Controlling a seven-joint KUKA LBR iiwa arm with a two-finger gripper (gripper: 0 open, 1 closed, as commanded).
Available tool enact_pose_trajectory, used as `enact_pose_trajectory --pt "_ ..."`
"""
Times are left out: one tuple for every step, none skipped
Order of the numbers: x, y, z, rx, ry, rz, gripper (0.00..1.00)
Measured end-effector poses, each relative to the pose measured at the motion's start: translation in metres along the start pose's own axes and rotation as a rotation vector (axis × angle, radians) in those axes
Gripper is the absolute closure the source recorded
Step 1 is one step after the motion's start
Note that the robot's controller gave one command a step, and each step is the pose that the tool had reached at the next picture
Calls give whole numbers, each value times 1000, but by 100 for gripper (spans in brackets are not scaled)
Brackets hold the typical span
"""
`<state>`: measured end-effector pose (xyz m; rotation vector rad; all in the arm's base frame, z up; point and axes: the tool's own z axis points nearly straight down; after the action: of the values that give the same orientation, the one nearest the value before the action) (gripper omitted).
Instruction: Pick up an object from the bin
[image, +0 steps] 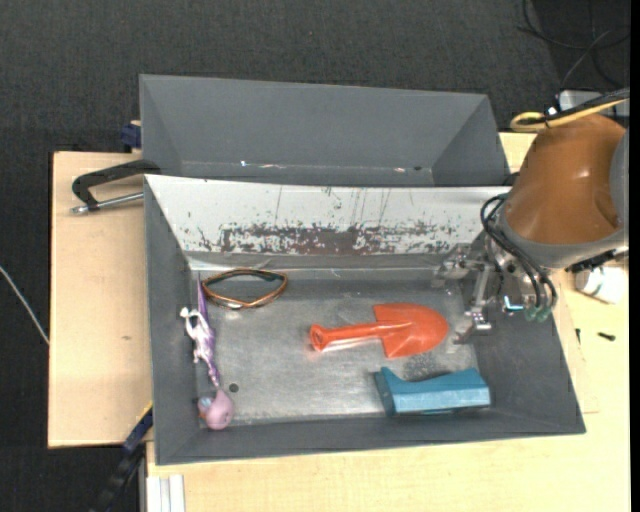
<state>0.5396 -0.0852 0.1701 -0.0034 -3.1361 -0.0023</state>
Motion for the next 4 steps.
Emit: enact_pose_trajectory --pt "-2 0 -5 1 -8 -2 0" --pt "-1 8 14 3 -14 -80 0" --pt "-2 15 40 1 -5 -408 0" --pt "-4 31 74 6 -13 -595 0"
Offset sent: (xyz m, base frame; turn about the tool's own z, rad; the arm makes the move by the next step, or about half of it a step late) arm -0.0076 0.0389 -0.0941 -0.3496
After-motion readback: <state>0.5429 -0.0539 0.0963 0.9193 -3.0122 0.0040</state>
